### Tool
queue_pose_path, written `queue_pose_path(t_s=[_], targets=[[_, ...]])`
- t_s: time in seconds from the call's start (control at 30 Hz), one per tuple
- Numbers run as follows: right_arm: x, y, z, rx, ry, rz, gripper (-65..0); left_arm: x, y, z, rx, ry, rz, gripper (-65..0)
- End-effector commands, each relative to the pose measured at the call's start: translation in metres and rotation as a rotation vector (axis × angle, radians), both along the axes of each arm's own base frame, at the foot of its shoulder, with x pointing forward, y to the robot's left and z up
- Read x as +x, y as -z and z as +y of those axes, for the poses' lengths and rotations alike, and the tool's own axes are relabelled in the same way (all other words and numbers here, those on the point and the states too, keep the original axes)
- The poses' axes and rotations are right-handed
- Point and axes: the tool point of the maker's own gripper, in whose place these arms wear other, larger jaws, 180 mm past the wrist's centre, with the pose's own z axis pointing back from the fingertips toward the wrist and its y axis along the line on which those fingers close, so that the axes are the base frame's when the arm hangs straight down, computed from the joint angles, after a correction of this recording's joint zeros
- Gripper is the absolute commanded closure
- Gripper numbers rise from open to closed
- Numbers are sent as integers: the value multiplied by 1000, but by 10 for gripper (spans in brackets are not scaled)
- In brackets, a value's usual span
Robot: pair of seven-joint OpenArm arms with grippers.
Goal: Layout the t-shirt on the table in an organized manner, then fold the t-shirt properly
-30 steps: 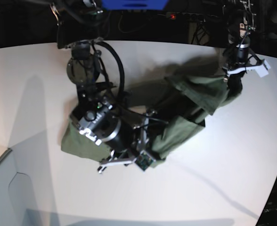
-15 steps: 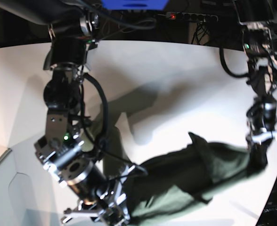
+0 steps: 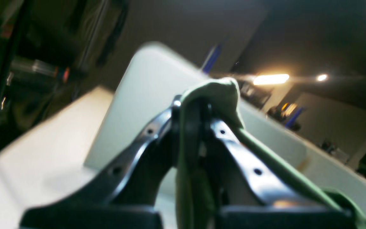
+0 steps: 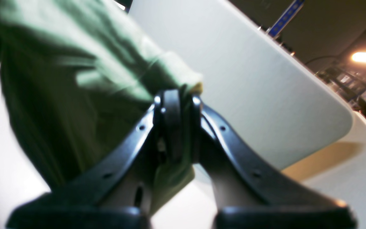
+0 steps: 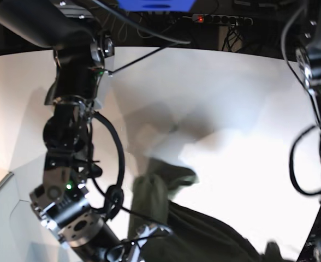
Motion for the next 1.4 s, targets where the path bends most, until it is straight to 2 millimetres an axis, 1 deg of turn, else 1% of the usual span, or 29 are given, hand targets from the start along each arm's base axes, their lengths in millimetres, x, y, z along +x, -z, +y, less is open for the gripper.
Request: queue_pose_path(t_s=[0.0, 0.07, 0.17, 0.27, 0.33, 0.4, 0.47, 0.53, 0.6, 0.67, 0.73, 0.8, 0.83, 0.9, 0.93, 0.97, 1.0, 1.07, 1.1, 1.13, 1.17, 1.27, 1.37], targets=[[-1, -24, -1, 11, 2, -67, 0, -2, -40, 10, 3, -34, -93, -2], [-1, -29, -1, 11, 1, -80, 0, 4, -66, 4, 15, -21, -134, -2], [0, -42, -1, 11, 1, -109, 0, 5, -99, -2, 49, -10, -187, -2], [2, -54, 0, 11, -1, -134, 0, 4, -120, -9, 67, -1, -224, -2], [2, -63, 4, 5, -12, -154, 0, 4, -130, -8, 66, -4, -243, -2], [4, -67, 9, -6, -23, -164, 0, 8, -135, -4, 53, -10, -244, -2], [6, -72, 8, -4, -18, -172, 0, 11, -138, -1, 39, -12, -243, -2], [6, -69, 8, -5, -18, -163, 0, 10, -136, 0, 41, -12, -241, -2], [5, -53, 7, -5, -16, -128, 0, 10, -127, -2, 47, -8, -226, -2], [3, -28, 7, -4, -16, -73, 0, 10, -108, -5, 52, -2, -193, -2], [-4, -1, 10, -4, -24, -15, 0, 10, -76, -5, 53, -1, -136, -2], [-14, 27, 10, 0, -25, 48, 0, 7, -41, -9, 59, 8, -72, -2], [-20, 43, 12, 0, -33, 84, 0, 5, -20, -9, 60, 10, -33, -2], [-31, 70, 19, 4, -57, 139, 0, -2, 18, -2, 50, -4, 38, -2], [-38, 84, 21, 14, -71, 166, 0, -7, 42, 3, 43, -14, 86, -2], [-46, 97, 24, 30, -88, 186, 0, -15, 65, 4, 40, -16, 131, -2], [-54, 108, 26, 46, -101, 205, 0, -22, 81, 4, 39, -16, 162, -2], [-71, 130, 28, 76, -121, 246, 0, -39, 121, 0, 44, -6, 242, -2], [-79, 141, 30, 89, -130, 268, 0, -49, 141, 1, 43, -10, 287, -2], [-87, 151, 31, 100, -137, 292, 0, -58, 157, 3, 39, -15, 321, -2], [-97, 165, 34, 112, -149, 326, 0, -68, 175, 2, 34, -13, 360, -2], [-122, 198, 41, 147, -173, 412, 0, -96, 222, -4, 14, -11, 467, -2], [-144, 239, 47, 162, -185, 528, 0, -120, 259, -4, 7, -11, 562, -2]])
